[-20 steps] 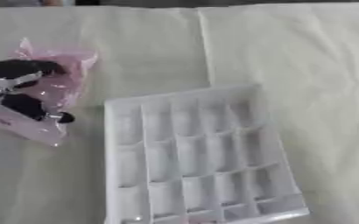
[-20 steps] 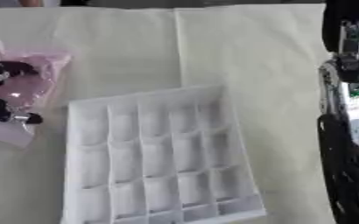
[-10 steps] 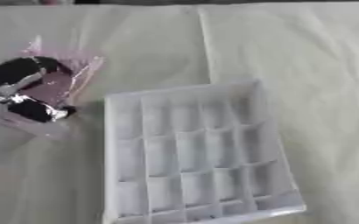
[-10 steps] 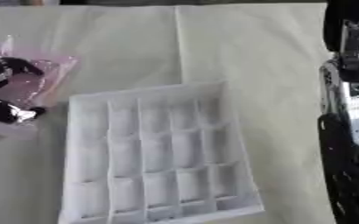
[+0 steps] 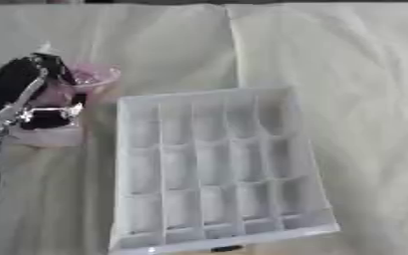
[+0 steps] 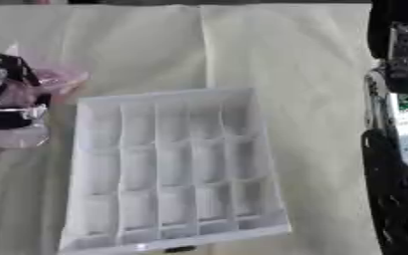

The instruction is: Pick up objects on the table and place them in the box.

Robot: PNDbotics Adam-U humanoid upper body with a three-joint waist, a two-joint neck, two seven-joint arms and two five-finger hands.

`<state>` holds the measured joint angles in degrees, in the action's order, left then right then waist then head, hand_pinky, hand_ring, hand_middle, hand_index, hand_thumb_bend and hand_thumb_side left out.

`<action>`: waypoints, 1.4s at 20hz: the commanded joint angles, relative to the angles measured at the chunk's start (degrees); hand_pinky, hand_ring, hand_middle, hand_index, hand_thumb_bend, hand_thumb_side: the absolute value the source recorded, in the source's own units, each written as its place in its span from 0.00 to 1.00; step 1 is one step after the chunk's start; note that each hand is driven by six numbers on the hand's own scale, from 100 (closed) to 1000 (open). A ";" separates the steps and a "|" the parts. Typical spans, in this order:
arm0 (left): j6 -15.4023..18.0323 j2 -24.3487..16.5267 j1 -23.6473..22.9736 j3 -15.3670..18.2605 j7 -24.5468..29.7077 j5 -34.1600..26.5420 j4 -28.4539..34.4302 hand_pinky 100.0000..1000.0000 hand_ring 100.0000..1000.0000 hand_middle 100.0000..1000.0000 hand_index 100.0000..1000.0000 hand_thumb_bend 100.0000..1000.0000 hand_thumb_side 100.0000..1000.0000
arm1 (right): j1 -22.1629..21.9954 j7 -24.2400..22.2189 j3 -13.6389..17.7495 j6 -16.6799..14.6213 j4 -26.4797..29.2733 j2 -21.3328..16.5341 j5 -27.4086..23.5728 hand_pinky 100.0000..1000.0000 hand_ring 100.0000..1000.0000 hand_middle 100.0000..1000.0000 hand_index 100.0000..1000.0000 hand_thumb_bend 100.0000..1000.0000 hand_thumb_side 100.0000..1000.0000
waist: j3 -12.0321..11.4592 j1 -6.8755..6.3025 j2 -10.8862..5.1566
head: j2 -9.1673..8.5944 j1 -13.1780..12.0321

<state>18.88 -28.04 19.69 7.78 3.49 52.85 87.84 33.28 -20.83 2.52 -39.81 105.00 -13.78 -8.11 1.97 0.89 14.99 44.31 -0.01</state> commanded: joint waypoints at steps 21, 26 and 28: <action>-1.34 -7.57 12.88 -0.42 -15.99 -11.34 4.52 0.00 0.00 0.10 0.10 0.00 0.00 | -0.64 -1.19 0.07 1.82 1.52 -0.73 -0.77 0.28 0.57 0.77 0.55 0.00 0.60 | -0.05 -2.25 -2.22 | -0.19 0.25; -1.45 -7.63 15.95 -3.65 -15.07 -11.43 8.25 0.00 0.00 0.02 0.10 0.00 0.00 | -0.80 -1.22 0.07 2.14 1.66 -0.57 -0.74 0.29 0.57 0.77 0.55 0.00 0.60 | 0.34 -2.53 -2.48 | -0.19 0.06; -1.16 -7.06 16.71 -5.57 -13.46 -12.32 10.21 0.00 0.00 0.03 0.11 0.00 0.00 | -0.80 -1.20 0.07 2.23 1.72 -0.49 -0.72 0.29 0.57 0.77 0.55 0.00 0.60 | 0.52 -2.58 -2.54 | -0.19 0.01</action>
<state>17.64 -33.68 35.34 2.88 -10.54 41.18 96.09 32.23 -22.12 2.48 -37.75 105.40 -13.74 -8.64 2.40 -1.65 13.83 44.31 -0.01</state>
